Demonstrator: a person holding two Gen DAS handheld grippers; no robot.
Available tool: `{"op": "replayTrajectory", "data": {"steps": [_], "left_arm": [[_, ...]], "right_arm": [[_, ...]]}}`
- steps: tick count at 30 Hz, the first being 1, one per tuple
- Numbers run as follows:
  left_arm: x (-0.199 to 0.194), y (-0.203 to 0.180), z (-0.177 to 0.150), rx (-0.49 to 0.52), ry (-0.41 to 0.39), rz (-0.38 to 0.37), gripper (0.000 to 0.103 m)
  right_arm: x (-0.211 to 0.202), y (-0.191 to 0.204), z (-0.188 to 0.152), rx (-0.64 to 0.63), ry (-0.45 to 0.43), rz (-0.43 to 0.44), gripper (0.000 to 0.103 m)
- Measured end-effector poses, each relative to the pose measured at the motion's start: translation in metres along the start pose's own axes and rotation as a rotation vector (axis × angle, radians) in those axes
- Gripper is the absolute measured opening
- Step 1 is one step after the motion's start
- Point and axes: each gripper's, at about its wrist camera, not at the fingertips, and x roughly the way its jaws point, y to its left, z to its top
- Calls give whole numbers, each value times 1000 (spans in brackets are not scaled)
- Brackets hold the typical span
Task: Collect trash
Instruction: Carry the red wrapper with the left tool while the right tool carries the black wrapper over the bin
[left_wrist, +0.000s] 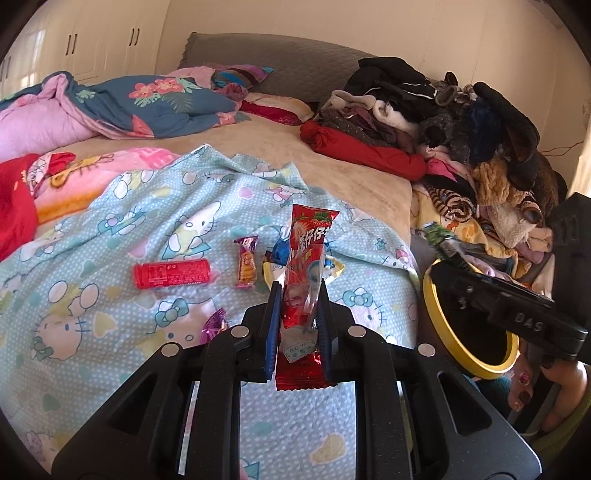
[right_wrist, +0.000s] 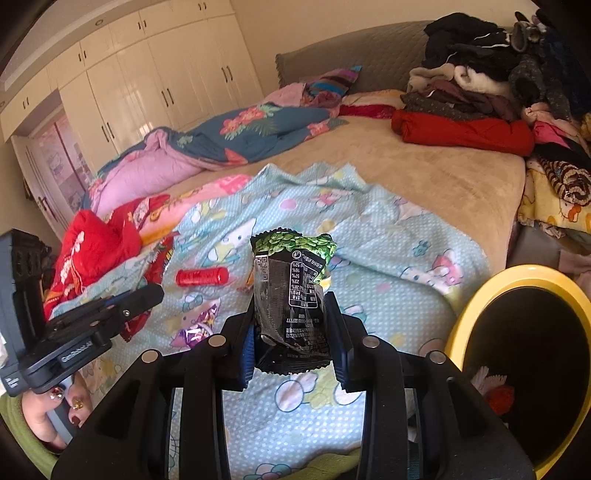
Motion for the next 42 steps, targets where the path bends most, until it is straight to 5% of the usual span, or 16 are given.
{"op": "replayTrajectory", "data": {"steps": [19, 42], "left_arm": [[12, -75, 24, 106, -37, -132, 12], [47, -160, 7, 242, 41, -248, 12]], "right_arm": [[-72, -83, 12, 136, -147, -145, 31], [-102, -172, -10, 288, -164, -286, 31]]}}
